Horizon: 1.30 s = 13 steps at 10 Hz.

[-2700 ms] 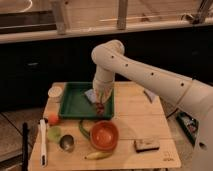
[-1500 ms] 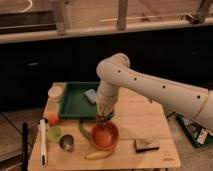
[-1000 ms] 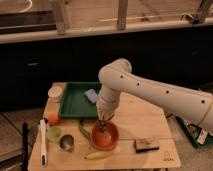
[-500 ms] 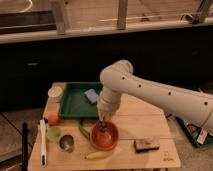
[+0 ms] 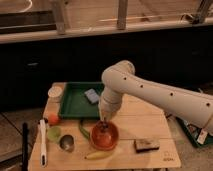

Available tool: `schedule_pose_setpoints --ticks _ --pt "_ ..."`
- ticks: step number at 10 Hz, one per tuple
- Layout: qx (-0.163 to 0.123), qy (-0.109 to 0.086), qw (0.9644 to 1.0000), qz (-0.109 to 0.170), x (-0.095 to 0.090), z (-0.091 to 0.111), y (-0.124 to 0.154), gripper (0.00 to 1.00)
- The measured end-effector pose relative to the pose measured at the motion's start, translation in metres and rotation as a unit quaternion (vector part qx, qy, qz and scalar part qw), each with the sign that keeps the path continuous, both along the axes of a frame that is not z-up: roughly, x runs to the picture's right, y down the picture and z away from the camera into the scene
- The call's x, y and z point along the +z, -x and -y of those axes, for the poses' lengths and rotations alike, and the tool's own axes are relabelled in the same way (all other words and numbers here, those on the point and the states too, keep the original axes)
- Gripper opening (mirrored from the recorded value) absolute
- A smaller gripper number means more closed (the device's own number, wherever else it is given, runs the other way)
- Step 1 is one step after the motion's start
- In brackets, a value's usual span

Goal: Place grapes in red bowl

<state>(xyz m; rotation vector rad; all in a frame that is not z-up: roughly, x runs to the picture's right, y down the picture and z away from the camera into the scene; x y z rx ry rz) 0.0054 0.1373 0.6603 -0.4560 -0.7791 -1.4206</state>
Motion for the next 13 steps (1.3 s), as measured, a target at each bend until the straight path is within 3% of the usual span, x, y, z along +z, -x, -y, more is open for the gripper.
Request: schedule_pose_setpoints --ticks 6,7,13 --pt "-0.001 0.006 1.0000 -0.005 -0.0004 -0.0017 -0.0023 0.75" --pt "-0.001 0.007 1.0000 -0.005 -0.0006 -0.0020 -0.0026 0.80" --pt "-0.001 0.012 0.9999 -0.004 0.0024 -0.0019 -0.0041 0.80"
